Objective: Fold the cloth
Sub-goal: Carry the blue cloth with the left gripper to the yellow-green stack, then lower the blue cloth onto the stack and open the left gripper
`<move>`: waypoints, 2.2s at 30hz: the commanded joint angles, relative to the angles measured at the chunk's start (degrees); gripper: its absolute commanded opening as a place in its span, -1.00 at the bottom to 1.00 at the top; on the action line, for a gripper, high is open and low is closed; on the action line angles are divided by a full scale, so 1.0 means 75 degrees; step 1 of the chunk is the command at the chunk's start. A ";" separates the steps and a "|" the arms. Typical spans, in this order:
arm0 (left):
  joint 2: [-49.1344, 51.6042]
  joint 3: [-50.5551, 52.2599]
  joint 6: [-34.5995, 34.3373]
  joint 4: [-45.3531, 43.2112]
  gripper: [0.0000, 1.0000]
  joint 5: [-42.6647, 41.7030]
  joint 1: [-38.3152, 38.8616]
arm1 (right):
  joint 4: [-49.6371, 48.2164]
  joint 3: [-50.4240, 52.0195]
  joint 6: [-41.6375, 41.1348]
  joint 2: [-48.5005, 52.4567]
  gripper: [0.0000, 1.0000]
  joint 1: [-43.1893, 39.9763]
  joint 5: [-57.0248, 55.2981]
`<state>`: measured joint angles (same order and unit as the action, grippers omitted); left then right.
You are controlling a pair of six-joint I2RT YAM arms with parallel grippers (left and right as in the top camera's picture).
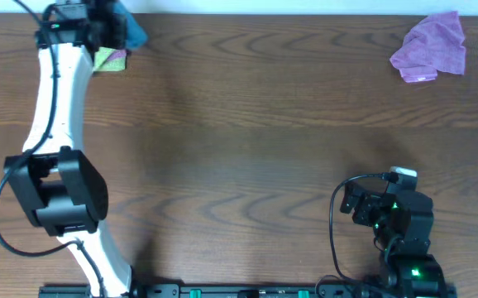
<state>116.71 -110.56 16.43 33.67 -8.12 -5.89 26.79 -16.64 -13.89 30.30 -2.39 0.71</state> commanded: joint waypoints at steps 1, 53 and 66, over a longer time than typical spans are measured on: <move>0.0041 -0.0189 0.0254 -0.0175 -0.90 -0.0047 -0.0321 | 0.0006 0.0070 -0.0117 -0.0041 0.97 -0.0041 -0.0067; 0.1976 -0.0580 -0.0475 -0.2702 -0.88 -0.1816 -0.1326 | 0.0006 0.0070 -0.0117 -0.0041 0.98 -0.0041 -0.0067; 0.2090 -0.0571 -0.0481 -0.1766 -0.89 -0.0035 -0.1332 | 0.0006 0.0070 -0.0114 -0.0041 0.98 -0.0041 -0.0067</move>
<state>131.07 -113.40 13.28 19.66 -11.84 -15.68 26.79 -16.64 -14.06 30.30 -2.39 0.60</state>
